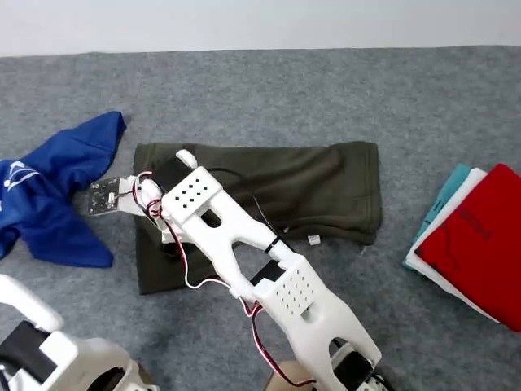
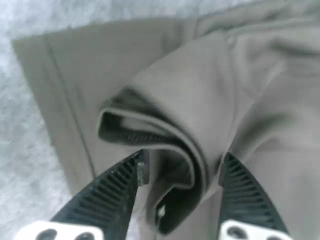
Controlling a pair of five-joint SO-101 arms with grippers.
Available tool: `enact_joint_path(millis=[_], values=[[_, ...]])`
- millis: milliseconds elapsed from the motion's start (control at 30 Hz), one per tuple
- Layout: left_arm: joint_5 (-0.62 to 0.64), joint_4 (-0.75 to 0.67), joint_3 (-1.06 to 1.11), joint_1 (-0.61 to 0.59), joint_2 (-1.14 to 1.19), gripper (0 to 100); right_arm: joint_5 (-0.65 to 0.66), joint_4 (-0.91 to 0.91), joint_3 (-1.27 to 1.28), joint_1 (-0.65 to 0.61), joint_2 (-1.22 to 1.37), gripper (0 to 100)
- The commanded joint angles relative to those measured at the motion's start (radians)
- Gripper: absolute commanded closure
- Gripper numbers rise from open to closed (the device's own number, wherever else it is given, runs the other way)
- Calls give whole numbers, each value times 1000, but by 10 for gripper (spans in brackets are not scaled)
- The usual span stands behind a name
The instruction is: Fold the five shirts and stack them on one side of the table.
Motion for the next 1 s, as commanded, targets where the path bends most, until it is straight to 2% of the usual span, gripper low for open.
enact_joint_path(millis=[0,133,233,300,400,667,767,967], values=[[-6,-14,-4,5,-5,993,14,-61,-3,8,-2,763],[-6,-14,-4,6,-5,993,14,-53,-3,5,35,779],[-6,-14,-4,6,-5,993,15,-47,-3,5,42,878],[-6,-15,-4,6,-5,993,64,-21,-5,4,33,938],[-6,-20,-4,6,-5,993,138,28,-5,4,-2,962],[-5,-34,-2,25,-3,993,138,107,-5,12,-101,955],[-2,-35,-2,37,-3,993,137,122,-3,12,-102,901],[-5,-34,-2,43,-5,993,35,145,-5,10,-111,791]])
